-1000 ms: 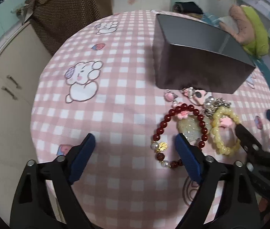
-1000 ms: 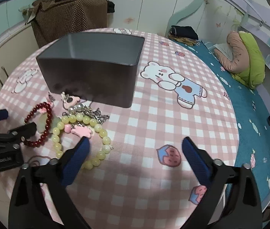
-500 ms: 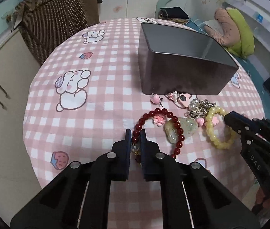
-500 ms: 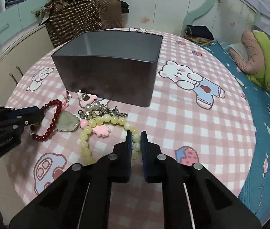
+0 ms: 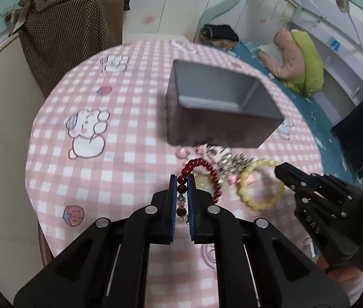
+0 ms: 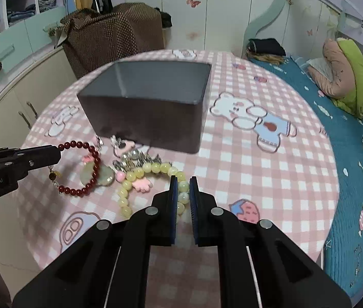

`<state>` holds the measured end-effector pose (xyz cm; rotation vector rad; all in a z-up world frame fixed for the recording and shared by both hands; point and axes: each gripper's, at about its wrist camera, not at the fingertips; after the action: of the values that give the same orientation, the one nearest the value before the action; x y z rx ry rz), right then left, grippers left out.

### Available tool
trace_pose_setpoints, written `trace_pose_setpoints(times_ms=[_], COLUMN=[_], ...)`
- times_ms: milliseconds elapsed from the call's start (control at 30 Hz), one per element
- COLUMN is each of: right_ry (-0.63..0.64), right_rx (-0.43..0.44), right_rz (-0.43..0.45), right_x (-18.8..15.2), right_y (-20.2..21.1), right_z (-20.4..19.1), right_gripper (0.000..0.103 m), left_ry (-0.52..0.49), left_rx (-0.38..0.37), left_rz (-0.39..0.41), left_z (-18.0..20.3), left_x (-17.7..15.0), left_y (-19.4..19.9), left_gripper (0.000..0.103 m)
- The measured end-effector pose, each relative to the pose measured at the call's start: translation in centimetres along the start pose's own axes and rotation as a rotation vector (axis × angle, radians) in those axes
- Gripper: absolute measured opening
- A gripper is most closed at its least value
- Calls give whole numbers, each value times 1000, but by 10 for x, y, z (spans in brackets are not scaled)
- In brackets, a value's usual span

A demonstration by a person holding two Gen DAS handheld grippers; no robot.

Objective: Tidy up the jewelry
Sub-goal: 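Lower both bracelets into the grey tin box and open both tools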

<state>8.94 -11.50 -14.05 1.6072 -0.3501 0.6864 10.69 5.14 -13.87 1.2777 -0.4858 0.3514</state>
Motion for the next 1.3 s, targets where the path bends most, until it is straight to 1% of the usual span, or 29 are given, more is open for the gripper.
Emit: trace_pose_setpoints(times_ms=[100,400,467,533,600,733,833,933,1033,1167,1300], right_ry=[6,27,27,28,31,39,44,44,47,41,40], right_rx=[0,-5,-3,-4,-1,3,9,8,7,8,13], right_rz=[40,130,145,166,189,236,267,284,291,277,248], right_x=[6,22,26,30,35,47,58,69,80,88,94], right_y=[12,36,41,46,51,59,64,64,58,46,29], right_z=[-1,-4,-2,-2,-2,-4,-4,-4,-4,-2,0], right_gripper=[9,9,9,9,9,9,9,9,9,9,9], left_ry=[-20,-58,-58,-59,-72,-88,-97,-101,-104,-97,-86], left_rx=[-18,-42,-38,-15,-14,2,31,35,60,74,78], left_rz=[44,122,141,164,181,205,231,237,242,232,204], left_z=[8,25,26,29,34,39,42,42,42,39,33], left_x=[3,18,23,25,28,36,45,56,66,81,91], left_y=[15,42,47,52,57,60,61,58,52,40,23], left_gripper=[7,7,7,7,7,7,7,7,7,7,7])
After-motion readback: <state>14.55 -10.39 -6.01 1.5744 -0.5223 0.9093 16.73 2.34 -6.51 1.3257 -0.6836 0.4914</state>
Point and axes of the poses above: each gripper's, at about its wrist camera, not at the fingertips, and y roughly against the way its jaws point, z to its right, x to its top, and after that the axes turned 4 degrees about -z, right-handed
